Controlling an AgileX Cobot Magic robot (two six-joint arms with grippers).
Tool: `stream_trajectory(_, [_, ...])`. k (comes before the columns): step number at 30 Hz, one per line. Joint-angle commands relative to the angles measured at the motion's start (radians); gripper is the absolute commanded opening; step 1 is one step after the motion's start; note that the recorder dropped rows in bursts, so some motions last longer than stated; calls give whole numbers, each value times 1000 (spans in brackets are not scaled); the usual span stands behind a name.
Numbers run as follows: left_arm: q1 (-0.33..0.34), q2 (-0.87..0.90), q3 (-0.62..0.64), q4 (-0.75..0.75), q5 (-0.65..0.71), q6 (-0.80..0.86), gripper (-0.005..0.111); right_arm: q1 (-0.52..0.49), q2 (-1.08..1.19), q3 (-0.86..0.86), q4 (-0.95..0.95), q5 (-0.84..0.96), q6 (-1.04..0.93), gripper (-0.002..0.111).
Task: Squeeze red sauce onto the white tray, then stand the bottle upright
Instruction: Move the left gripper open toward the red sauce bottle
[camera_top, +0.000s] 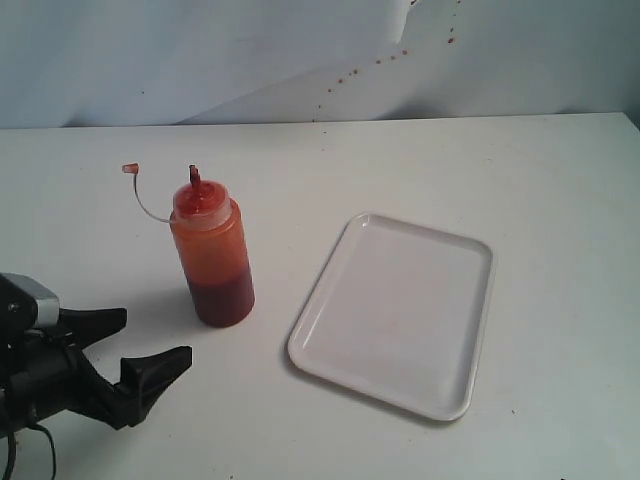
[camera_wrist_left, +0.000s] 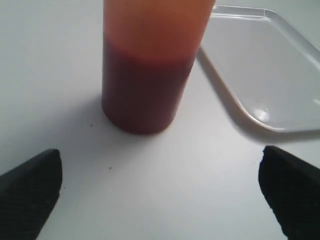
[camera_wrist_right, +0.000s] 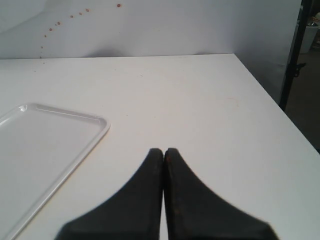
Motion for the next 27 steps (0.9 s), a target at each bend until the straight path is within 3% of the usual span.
stream_trajectory(1, [0, 32, -8, -28, -97, 30, 104, 2, -6, 3, 0, -1, -3, 0])
stream_trajectory(6, [0, 49, -87, -9, -46, 23, 104, 2, -6, 3, 0, -1, -3, 0])
stream_trajectory(12, [0, 112, -192, 224, -82, 19, 104, 2, -6, 3, 0, -1, -3, 0])
stream_trajectory(27, [0, 260, -340, 254, -82, -7, 104, 2, -6, 3, 0, -1, -3, 0])
